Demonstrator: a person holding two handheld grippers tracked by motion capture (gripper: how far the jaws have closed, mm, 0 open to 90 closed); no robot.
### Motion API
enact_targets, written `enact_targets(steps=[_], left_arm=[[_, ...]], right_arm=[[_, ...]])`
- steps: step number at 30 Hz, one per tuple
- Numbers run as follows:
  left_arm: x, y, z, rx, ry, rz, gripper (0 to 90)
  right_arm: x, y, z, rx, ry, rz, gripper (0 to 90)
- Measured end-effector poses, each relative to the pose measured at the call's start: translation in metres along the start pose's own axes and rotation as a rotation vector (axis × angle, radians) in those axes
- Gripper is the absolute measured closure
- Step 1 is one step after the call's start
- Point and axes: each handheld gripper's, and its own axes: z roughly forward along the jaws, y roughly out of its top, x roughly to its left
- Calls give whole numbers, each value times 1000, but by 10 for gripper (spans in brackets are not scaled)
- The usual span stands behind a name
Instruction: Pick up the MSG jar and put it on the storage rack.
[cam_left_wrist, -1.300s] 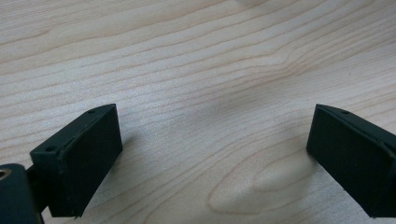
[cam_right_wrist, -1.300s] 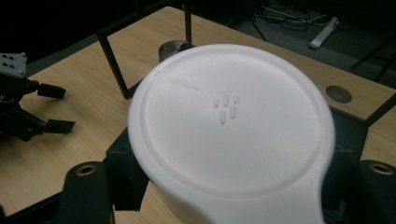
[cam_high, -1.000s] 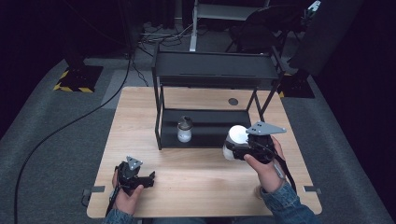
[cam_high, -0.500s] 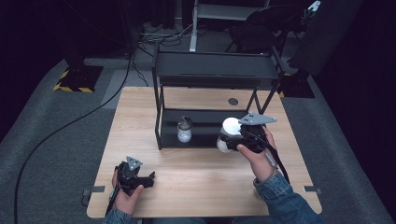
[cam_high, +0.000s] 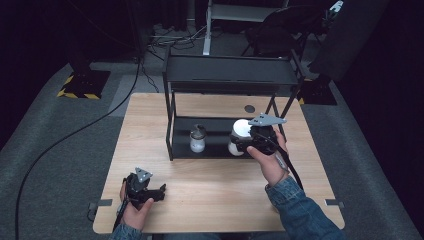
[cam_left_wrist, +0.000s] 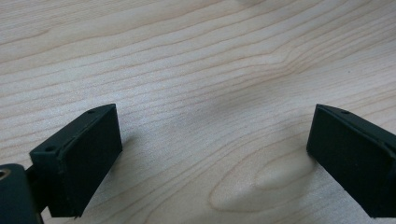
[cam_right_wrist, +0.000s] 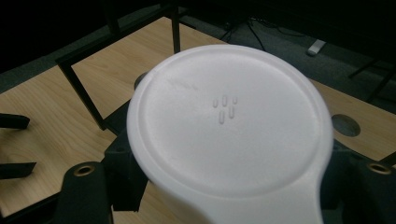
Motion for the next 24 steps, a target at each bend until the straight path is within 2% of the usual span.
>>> enact_targets(steps=[15, 24], left_arm=[[0, 0, 0, 1, -1, 2, 28], [1, 0, 0, 2, -2, 2, 25]], right_arm=[[-4, 2, 32, 16, -27, -15, 307], [-6, 0, 57, 44, -11, -11, 307]])
